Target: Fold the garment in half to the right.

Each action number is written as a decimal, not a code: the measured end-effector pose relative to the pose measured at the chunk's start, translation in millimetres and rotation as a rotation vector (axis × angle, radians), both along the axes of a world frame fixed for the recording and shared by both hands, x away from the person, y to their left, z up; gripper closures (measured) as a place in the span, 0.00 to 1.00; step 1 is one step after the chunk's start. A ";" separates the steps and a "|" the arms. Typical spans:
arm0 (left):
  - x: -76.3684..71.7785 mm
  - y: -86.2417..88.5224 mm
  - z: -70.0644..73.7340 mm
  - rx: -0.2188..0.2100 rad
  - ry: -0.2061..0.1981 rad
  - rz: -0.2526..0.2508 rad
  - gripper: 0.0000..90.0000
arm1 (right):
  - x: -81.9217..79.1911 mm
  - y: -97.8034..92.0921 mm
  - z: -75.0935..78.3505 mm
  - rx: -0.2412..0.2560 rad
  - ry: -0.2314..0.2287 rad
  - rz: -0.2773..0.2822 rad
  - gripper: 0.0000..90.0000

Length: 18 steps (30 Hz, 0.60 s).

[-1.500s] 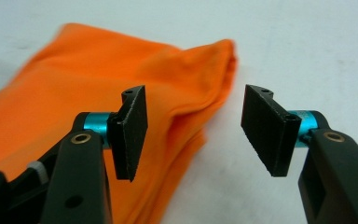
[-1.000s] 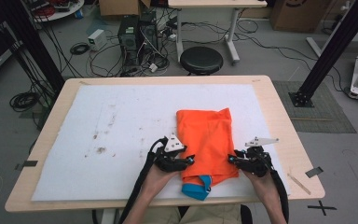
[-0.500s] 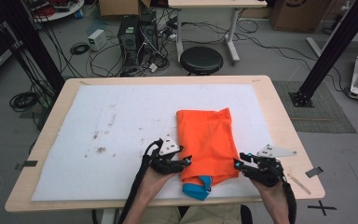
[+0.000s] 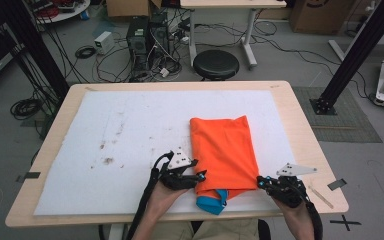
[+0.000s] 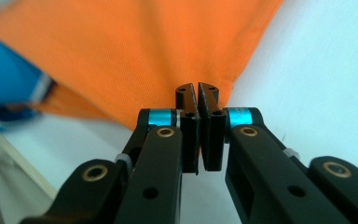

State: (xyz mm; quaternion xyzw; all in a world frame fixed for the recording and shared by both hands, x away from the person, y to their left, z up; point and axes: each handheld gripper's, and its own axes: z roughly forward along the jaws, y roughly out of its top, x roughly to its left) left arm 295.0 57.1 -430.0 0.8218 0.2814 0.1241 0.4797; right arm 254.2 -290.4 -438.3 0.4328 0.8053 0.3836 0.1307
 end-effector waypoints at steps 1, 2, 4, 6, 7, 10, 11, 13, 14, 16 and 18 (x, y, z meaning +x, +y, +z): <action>0.1 -0.8 -1.3 0.011 0.001 -0.001 0.57 | 0.0 0.5 -2.1 -0.010 0.011 -0.005 0.96; 0.3 -0.2 -0.9 0.011 0.001 -0.003 0.58 | -0.3 -0.2 -1.9 -0.007 0.001 -0.013 0.87; 1.4 0.6 1.8 -0.007 -0.008 0.003 0.62 | 1.0 -1.9 5.7 0.011 -0.018 -0.043 0.77; 4.5 -0.4 5.9 -0.032 -0.020 0.001 0.69 | 3.6 1.4 16.7 0.040 -0.063 -0.064 0.73; 7.2 -2.2 7.1 -0.043 -0.016 -0.011 0.71 | 4.8 5.0 20.4 0.045 -0.082 -0.058 0.73; 11.9 -7.1 2.5 -0.017 0.039 -0.041 0.76 | 16.0 25.0 22.0 -0.001 -0.113 0.016 0.70; 11.0 -8.7 -2.4 0.008 0.058 -0.041 0.77 | 19.2 28.4 18.5 -0.003 -0.097 0.020 0.70; 6.2 -6.3 -9.4 0.018 0.060 -0.049 0.80 | 24.7 32.4 5.9 -0.014 -0.072 0.037 0.70; 3.9 -4.8 -11.4 0.019 0.060 -0.052 0.80 | 24.5 32.7 -1.9 -0.026 -0.048 0.022 0.71; -2.8 0.7 -15.9 0.014 0.066 -0.069 0.85 | 18.9 27.3 -8.5 -0.009 -0.087 0.020 0.79; -6.1 4.6 -18.4 0.031 0.078 -0.080 0.87 | 14.0 22.0 -9.0 0.000 -0.069 0.003 0.80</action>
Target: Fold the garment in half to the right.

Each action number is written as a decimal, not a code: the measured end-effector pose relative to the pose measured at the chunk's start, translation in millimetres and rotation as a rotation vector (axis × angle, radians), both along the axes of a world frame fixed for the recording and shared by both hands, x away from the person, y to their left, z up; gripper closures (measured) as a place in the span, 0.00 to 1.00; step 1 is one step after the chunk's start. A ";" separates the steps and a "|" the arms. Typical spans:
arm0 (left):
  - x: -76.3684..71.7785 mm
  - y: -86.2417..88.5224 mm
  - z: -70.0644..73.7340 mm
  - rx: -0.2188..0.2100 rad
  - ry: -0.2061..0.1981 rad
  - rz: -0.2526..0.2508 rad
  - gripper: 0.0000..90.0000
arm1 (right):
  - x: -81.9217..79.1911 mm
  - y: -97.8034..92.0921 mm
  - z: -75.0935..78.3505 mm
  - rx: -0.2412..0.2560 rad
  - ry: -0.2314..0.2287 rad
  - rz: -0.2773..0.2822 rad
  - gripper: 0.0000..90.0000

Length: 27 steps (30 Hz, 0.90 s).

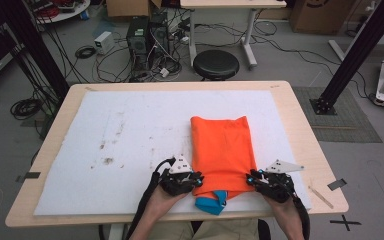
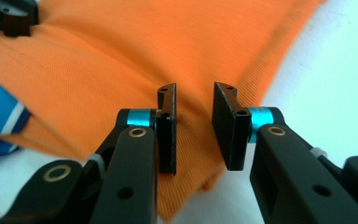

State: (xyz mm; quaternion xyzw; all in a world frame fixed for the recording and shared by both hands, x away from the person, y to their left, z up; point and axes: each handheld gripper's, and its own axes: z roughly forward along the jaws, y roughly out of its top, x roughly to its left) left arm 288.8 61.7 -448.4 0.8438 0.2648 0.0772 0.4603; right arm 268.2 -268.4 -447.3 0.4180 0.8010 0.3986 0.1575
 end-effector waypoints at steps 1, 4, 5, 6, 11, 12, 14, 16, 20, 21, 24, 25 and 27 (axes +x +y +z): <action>-0.1 1.5 -0.5 0.016 0.006 -0.008 0.87 | -1.4 -1.8 0.1 0.005 0.006 -0.003 0.80; 0.0 3.7 2.3 0.017 0.010 -0.018 0.78 | -1.6 -3.9 1.3 0.015 0.016 0.002 0.73; 2.3 6.1 5.6 -0.004 0.002 -0.011 0.73 | -1.3 -3.5 2.6 0.019 0.018 -0.003 0.67; 4.1 7.8 8.1 -0.023 -0.010 0.011 0.68 | -1.0 -2.3 5.4 0.030 0.009 -0.012 0.62; 20.4 13.7 27.1 -0.036 -0.088 0.101 0.63 | 4.9 0.3 21.6 0.033 -0.070 -0.049 0.56; 21.7 14.9 28.8 -0.038 -0.096 0.108 0.61 | 7.7 -0.1 25.2 0.038 -0.078 -0.044 0.56; 25.5 18.5 31.8 -0.064 -0.111 0.136 0.58 | 13.4 -1.1 28.8 0.047 -0.089 -0.050 0.55; 29.6 20.2 33.8 -0.057 -0.134 0.154 0.55 | 19.7 -0.9 31.0 0.054 -0.104 -0.060 0.54; 42.0 17.2 34.7 -0.102 -0.163 0.152 0.69 | 32.5 2.9 30.5 0.063 -0.112 -0.058 0.57; 48.9 11.5 33.8 -0.103 -0.144 0.160 0.72 | 34.9 4.5 29.7 0.063 -0.108 -0.052 0.59; 63.7 -4.5 29.2 -0.062 -0.093 0.130 0.77 | 47.7 15.4 24.3 0.042 -0.078 -0.014 0.62; 69.0 -11.4 24.9 -0.023 -0.072 0.131 0.77 | 49.3 17.0 23.3 0.038 -0.076 -0.008 0.62; 75.6 -18.7 14.9 0.060 -0.042 0.150 0.79 | 54.2 21.9 19.1 0.007 -0.056 -0.007 0.63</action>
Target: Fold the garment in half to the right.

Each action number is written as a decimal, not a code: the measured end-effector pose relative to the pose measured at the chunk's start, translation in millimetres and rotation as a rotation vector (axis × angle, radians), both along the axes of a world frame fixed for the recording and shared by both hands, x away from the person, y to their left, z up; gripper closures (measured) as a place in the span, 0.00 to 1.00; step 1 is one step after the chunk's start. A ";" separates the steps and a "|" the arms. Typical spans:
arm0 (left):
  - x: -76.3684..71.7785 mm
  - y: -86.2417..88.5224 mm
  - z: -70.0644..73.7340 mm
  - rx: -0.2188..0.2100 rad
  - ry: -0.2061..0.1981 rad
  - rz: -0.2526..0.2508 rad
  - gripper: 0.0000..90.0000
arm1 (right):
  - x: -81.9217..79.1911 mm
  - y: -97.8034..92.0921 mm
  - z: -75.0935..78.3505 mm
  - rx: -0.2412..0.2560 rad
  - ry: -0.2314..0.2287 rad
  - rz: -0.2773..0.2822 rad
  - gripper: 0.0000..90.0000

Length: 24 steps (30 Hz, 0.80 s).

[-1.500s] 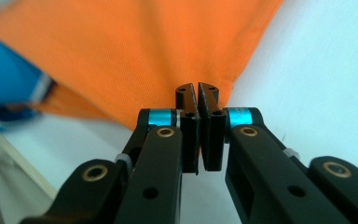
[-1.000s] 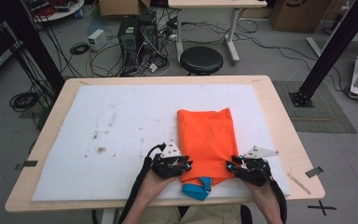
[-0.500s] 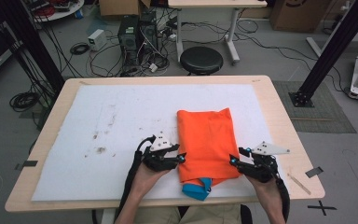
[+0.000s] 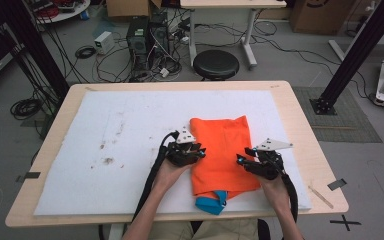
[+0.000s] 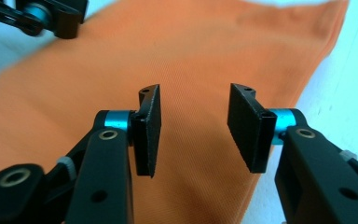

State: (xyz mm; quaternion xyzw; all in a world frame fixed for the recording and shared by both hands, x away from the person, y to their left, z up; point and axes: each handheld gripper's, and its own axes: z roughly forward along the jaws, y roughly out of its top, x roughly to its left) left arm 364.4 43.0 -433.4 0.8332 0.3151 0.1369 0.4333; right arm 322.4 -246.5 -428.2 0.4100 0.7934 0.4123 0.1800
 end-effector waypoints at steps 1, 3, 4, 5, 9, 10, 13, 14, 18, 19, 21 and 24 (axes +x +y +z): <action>1.6 -1.1 -5.0 0.021 0.021 0.005 0.79 | 3.1 1.5 -3.2 -0.033 0.026 -0.005 0.65; 0.3 -0.7 -12.5 0.000 0.023 0.011 0.79 | 4.8 1.7 -9.0 -0.072 0.052 -0.019 0.67; -0.7 0.0 -13.0 -0.004 0.014 0.013 0.79 | 3.9 0.9 -11.4 -0.075 0.053 -0.022 0.67; -1.0 -0.1 -12.5 -0.004 0.013 0.016 0.79 | 3.4 -0.5 -13.5 -0.077 0.050 -0.022 0.66; -6.9 9.0 -1.8 -0.041 -0.031 0.037 0.61 | -0.4 -8.3 -11.9 -0.022 0.041 -0.038 0.53; -9.5 14.6 2.0 -0.062 -0.040 0.038 0.59 | -2.1 -10.5 -10.2 -0.013 0.027 -0.046 0.49; -15.5 28.7 9.5 -0.078 -0.075 0.039 0.51 | -6.4 -17.7 -5.9 0.023 -0.011 -0.066 0.37; -17.3 34.8 11.5 -0.078 -0.089 0.042 0.49 | -7.8 -19.7 -4.8 0.035 -0.024 -0.071 0.35; -23.7 61.2 15.9 -0.094 -0.141 0.074 0.41 | -10.8 -27.2 -3.2 0.055 -0.060 -0.063 0.29; -24.9 68.1 16.4 -0.097 -0.158 0.090 0.39 | -11.3 -29.1 -3.2 0.061 -0.067 -0.068 0.27; -27.3 82.7 16.6 -0.103 -0.180 0.129 0.34 | -11.0 -31.8 -3.5 0.072 -0.079 -0.070 0.24; -30.9 107.4 16.4 -0.124 -0.201 0.178 0.32 | -11.2 -34.6 -3.4 0.087 -0.109 -0.090 0.24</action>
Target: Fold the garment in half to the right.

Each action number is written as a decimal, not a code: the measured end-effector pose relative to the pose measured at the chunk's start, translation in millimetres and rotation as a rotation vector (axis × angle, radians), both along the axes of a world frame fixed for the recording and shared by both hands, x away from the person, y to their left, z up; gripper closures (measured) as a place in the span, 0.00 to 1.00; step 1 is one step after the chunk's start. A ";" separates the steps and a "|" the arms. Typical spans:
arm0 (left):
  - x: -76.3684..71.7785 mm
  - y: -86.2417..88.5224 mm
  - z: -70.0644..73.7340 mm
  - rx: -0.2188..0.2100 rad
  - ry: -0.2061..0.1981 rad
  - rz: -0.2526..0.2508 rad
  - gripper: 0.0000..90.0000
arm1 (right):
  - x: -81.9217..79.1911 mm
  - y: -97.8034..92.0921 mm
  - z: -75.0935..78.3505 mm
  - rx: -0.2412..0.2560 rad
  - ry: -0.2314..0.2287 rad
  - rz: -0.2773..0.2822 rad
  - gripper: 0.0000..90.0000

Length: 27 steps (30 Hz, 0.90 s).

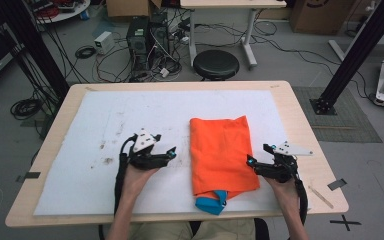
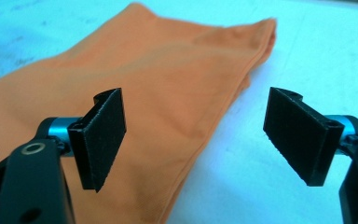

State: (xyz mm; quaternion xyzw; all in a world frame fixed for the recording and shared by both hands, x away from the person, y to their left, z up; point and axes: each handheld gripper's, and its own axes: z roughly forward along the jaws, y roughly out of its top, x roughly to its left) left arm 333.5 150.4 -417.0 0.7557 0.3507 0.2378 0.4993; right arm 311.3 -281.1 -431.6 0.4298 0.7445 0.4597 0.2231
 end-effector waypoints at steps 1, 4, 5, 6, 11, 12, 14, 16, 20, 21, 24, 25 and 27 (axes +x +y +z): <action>-1.3 8.4 -0.2 -0.006 -0.006 0.013 0.31 | -0.3 -0.9 0.2 0.009 -0.008 -0.009 0.24; -7.2 33.7 -0.9 -0.008 -0.029 0.047 0.30 | -0.3 -3.1 0.8 0.024 -0.029 -0.023 0.24; -8.8 39.7 -1.1 -0.011 -0.035 0.057 0.30 | -0.6 -3.6 1.1 0.028 -0.033 -0.029 0.24; -11.4 50.3 -1.8 -0.013 -0.050 0.073 0.30 | -0.6 -4.3 1.0 0.028 -0.043 -0.032 0.24; -20.6 89.2 -8.4 -0.045 -0.078 0.168 0.30 | -0.7 -7.2 -1.7 0.050 -0.081 -0.061 0.24; -22.2 95.7 -9.2 -0.046 -0.079 0.183 0.30 | -0.6 -7.6 -2.8 0.050 -0.089 -0.061 0.24; -25.1 106.8 -10.7 -0.049 -0.086 0.206 0.30 | -0.4 -7.9 -3.9 0.048 -0.087 -0.062 0.24; -27.2 115.5 -11.5 -0.061 -0.078 0.224 0.30 | 0.3 -7.3 -4.9 0.048 -0.075 -0.061 0.24; -30.1 123.8 -12.2 -0.060 -0.060 0.237 0.30 | 1.5 -6.0 -6.2 0.040 -0.059 -0.052 0.24; -31.1 124.0 -12.2 -0.058 -0.056 0.238 0.30 | 1.8 -6.0 -6.6 0.039 -0.060 -0.053 0.24; -33.2 123.7 -12.3 -0.045 -0.047 0.234 0.30 | 2.6 -6.6 -7.1 0.039 -0.057 -0.053 0.24; -33.5 123.4 -12.3 -0.043 -0.045 0.233 0.30 | 2.4 -6.8 -7.1 0.041 -0.055 -0.054 0.24; -33.9 122.0 -12.7 -0.038 -0.038 0.226 0.30 | 1.7 -7.3 -6.6 0.044 -0.057 -0.056 0.24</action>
